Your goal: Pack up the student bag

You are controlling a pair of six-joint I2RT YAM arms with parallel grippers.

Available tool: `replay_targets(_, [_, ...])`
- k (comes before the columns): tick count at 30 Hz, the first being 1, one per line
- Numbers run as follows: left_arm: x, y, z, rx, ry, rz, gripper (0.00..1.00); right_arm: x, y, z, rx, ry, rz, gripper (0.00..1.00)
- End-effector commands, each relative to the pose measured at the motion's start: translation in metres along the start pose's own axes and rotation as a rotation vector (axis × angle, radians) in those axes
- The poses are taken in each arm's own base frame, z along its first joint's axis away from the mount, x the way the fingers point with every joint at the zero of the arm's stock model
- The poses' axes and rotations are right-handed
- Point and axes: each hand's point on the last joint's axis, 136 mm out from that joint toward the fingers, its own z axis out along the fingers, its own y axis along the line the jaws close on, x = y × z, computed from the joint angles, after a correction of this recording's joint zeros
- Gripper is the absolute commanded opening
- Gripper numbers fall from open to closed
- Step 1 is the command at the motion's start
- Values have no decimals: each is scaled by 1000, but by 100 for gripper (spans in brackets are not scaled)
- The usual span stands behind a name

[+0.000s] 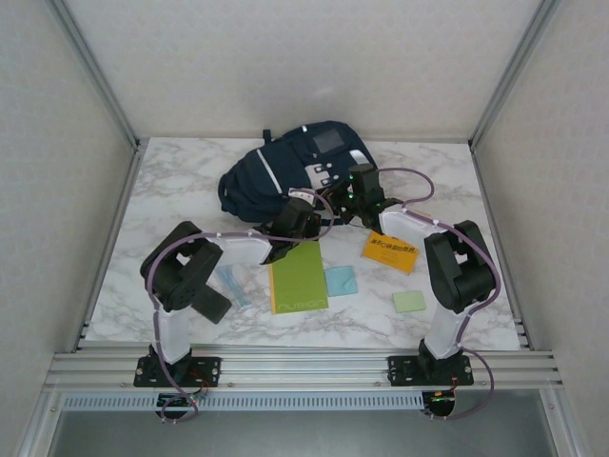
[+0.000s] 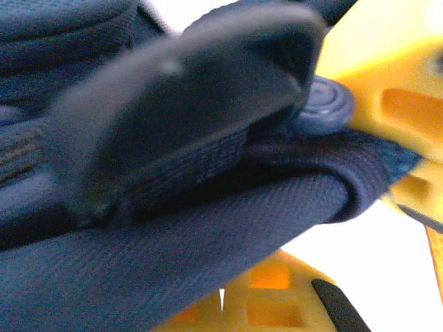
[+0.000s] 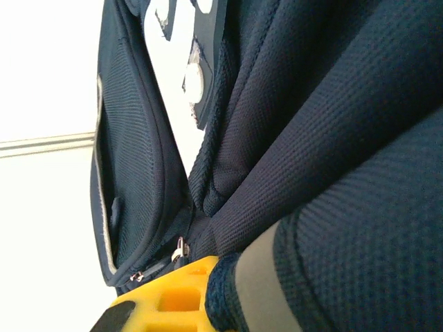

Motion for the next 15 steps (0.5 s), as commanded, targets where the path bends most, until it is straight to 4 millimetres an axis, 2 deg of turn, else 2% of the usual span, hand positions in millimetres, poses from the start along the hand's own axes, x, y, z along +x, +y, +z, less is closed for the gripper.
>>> replay_targets(1, [21, 1, -27, 72, 156, -11, 0, -28, 14, -23, -21, -78, -112, 0])
replay_targets(4, [44, 23, -41, 74, 265, -48, 0, -41, 4, -30, 33, -99, -156, 0])
replay_targets(7, [53, 52, -53, 31, 320, -85, 0, -52, -1, -35, 66, -111, -188, 0])
replay_targets(11, [54, 90, -70, -48, 343, -138, 0, -67, -11, -41, 99, -130, -195, 0])
replay_targets(15, [46, 114, -95, -117, 349, -159, 0, -82, -17, -43, 145, -148, -223, 0])
